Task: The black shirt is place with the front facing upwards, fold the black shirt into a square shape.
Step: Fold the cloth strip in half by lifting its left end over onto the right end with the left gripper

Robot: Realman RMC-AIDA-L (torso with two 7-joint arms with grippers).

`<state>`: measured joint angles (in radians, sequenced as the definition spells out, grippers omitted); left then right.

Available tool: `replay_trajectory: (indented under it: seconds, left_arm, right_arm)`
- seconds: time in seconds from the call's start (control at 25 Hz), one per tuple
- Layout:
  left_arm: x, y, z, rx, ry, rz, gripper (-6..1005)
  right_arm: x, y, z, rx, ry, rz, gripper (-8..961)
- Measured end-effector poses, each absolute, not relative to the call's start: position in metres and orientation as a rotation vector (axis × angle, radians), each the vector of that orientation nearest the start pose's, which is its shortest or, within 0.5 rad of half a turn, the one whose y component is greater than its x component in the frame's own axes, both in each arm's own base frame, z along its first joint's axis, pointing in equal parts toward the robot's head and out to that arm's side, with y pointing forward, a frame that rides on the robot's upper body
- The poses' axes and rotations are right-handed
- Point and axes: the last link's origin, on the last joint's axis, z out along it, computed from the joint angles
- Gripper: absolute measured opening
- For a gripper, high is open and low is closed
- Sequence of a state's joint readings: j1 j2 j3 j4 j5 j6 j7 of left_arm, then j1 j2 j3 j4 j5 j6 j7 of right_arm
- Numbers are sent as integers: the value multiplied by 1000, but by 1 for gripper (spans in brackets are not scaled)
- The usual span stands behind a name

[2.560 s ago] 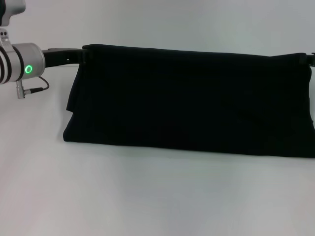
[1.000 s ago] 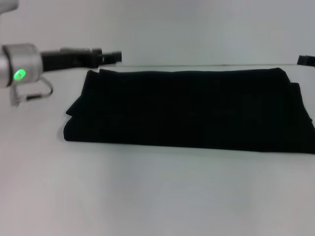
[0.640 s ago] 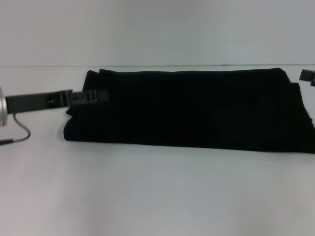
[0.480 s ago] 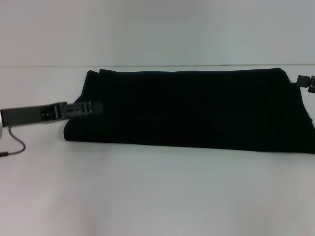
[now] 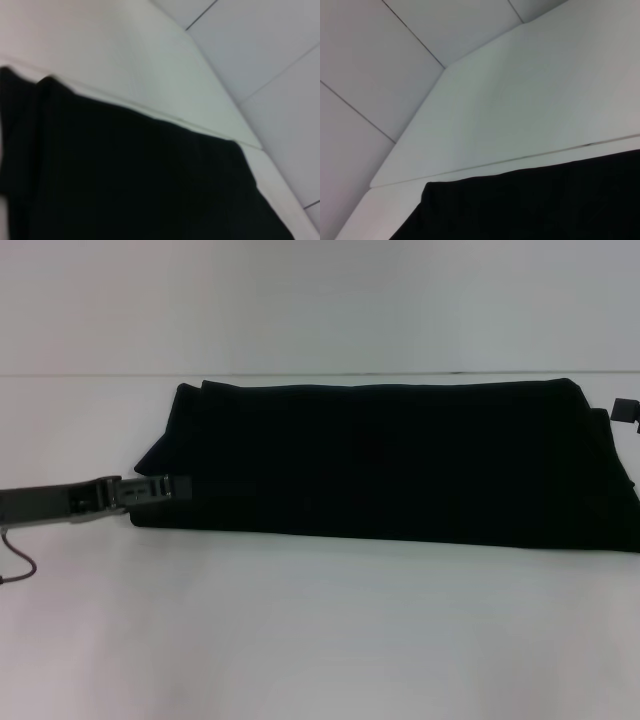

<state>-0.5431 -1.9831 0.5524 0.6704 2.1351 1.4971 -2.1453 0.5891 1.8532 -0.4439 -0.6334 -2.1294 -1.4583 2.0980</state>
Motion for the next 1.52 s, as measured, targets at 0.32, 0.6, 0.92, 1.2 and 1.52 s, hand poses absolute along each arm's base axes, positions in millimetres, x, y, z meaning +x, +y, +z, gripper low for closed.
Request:
replay_trajectory:
  seconds: [0.32,0.6,0.92,1.2,1.52]
  left_arm:
    - [-310,353,42,-2164,-1800,-566,891]
    - [-314,366,28,-2068,-1890,-540,888]
    - [-317,373,26,-1985,-1921,-515,883]
    - [-319,377,17,-1963,-1924,-468,879]
    - [-318,382,14,-1947,-1911,-445,874]
  right_arm:
    - [312,382,118,-2137,1447,697,867]
    - [309,387,119,-2119,1449,706,868]
    - [310,390,123,-2096,1456,711,869]
    - [309,391,124,-2088,1459,711,868]
    - [309,391,124,-2087,1462,714,868]
